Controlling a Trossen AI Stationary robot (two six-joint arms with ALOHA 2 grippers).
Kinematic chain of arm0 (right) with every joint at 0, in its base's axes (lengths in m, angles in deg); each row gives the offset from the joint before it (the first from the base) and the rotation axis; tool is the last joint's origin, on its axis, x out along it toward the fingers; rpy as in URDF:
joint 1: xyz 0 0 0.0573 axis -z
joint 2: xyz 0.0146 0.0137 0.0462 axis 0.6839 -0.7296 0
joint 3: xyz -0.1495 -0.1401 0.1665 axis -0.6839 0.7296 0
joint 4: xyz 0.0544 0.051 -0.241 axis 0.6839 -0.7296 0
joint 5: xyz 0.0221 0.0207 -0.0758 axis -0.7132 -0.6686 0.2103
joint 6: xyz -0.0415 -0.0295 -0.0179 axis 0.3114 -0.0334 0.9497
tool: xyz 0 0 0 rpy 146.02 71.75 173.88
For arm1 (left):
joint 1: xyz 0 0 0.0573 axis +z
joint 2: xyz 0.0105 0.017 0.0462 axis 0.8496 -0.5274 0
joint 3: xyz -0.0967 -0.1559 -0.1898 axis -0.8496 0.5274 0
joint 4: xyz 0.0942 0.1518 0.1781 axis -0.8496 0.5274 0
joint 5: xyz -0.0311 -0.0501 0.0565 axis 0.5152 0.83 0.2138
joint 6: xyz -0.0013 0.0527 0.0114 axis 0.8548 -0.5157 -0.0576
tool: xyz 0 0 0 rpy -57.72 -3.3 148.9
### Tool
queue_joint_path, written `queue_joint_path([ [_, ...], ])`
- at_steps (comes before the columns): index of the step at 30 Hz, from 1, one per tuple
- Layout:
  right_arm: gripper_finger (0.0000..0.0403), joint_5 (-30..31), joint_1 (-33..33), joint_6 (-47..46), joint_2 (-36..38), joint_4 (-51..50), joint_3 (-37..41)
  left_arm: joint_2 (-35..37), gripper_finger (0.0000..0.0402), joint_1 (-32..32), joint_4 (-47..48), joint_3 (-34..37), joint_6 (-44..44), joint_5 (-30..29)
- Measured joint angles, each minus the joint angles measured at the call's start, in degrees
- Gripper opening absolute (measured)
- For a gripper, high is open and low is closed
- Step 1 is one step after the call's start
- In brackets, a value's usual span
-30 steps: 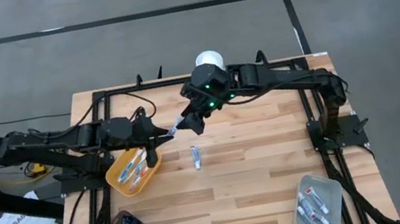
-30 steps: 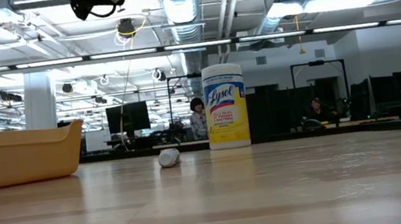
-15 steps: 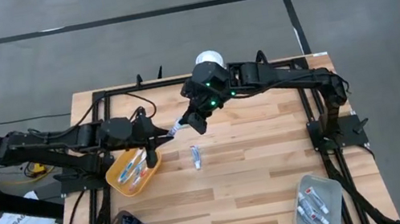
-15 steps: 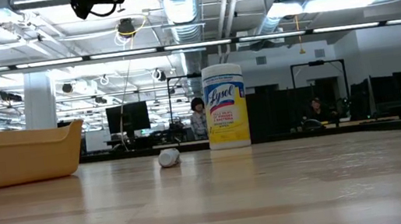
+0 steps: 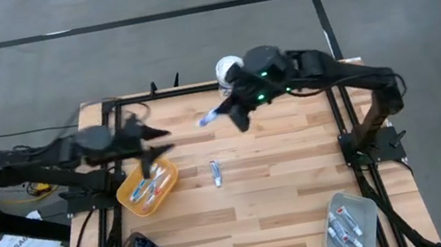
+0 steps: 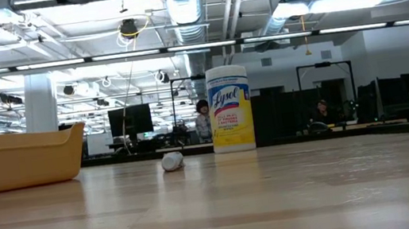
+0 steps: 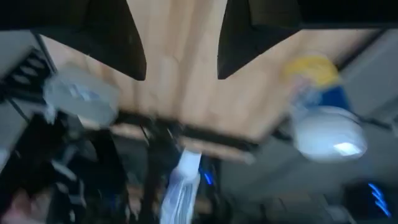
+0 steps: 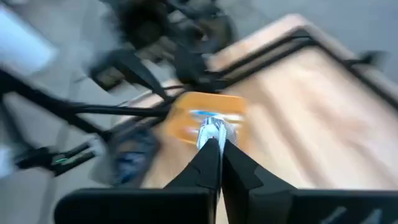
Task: Pick & Place Travel size toiletries
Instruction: Put the white toothpaste into the white bin
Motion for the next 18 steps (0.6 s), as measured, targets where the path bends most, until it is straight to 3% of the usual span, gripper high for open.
queue_joint_path([
  [3, 0.0, 6.8, -1.0, 0.8, 3.6, -6.3, 0.1, 8.0, 0.0165, -0.4, 3.4, 0.0, -3.2, -5.7],
  [9, 0.0, 17.0, -6.8, -4.1, 11.1, -24.7, 1.7, 22.5, 0.0017, -1.9, 8.1, 1.3, -6.1, -9.8],
  [13, 0.0, 20.3, -11.8, -15.6, 15.4, -33.9, 7.6, 31.0, 0.0005, -1.9, 8.7, 5.6, -6.0, -10.2],
  [18, 0.0, 19.5, -21.0, -32.5, 21.4, -34.2, 21.3, 39.6, 0.0001, -1.9, 8.4, 13.0, -3.2, -10.2],
])
